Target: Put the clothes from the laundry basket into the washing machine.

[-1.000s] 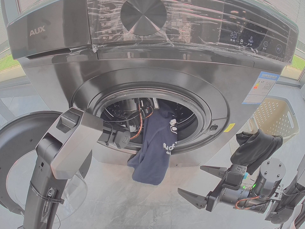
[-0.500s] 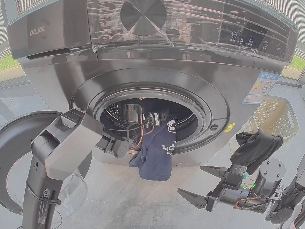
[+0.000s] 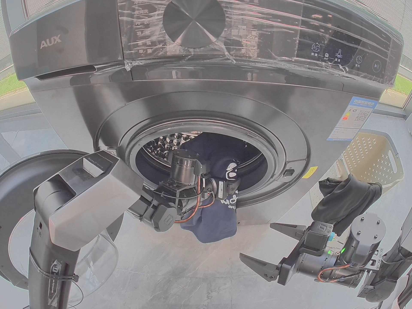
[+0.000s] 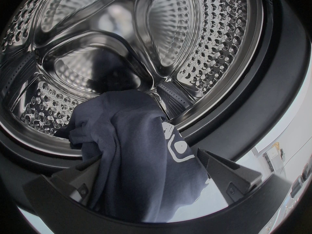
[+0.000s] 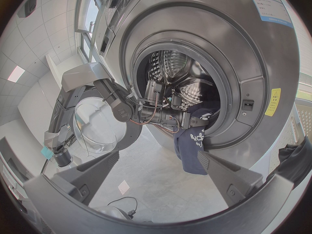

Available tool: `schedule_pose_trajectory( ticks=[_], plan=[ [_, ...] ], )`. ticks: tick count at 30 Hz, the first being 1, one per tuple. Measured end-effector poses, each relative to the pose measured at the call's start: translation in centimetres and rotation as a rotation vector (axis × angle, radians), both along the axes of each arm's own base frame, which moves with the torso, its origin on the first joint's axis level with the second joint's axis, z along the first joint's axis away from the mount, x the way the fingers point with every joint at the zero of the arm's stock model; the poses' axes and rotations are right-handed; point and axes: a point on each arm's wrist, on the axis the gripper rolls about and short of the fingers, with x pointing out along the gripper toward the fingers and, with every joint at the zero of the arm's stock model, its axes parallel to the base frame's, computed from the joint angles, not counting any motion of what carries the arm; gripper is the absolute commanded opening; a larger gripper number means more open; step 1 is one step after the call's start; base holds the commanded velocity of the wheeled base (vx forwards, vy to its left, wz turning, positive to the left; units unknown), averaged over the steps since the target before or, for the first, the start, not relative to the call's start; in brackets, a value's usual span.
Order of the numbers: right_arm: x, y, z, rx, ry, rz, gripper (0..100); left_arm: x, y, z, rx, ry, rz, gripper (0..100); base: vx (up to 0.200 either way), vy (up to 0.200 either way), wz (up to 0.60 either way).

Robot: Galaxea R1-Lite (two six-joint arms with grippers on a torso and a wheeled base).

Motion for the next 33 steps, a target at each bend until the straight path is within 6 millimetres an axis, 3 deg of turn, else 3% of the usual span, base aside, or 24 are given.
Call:
schedule_pose_trajectory(
  ticks=[1, 11, 24, 27, 28, 33],
  plan=[
    [0.0, 0.0, 0.0, 0.0, 0.0, 0.0, 100, 0.1, -0.1, -0.1, -0.002, -0.002, -0.001, 0, 0.0, 0.0, 0.0],
    [0.0, 0.0, 0.0, 0.002, -0.001, 0.0, 100, 1.3, -0.6, 0.6, -0.051, -0.047, 0.017, 0, 0.0, 0.0, 0.0],
    [0.1, 0.1, 0.1, 0.007, -0.006, 0.0, 100, 5.5, 0.2, 6.3, -0.257, -0.28, 0.207, 0, 0.0, 0.0, 0.0],
    [0.1, 0.1, 0.1, 0.006, -0.006, 0.0, 100, 6.2, 0.6, 6.8, -0.277, -0.307, 0.233, 0, 0.0, 0.0, 0.0],
    [0.1, 0.1, 0.1, 0.007, -0.006, 0.0, 100, 6.3, 0.6, 6.7, -0.278, -0.305, 0.237, 100, 0.0, 0.0, 0.0],
    [0.2, 0.1, 0.1, 0.007, -0.006, -0.002, 100, 5.8, 0.3, 5.5, -0.267, -0.25, 0.237, 100, 0.0, 0.0, 0.0]
  ],
)
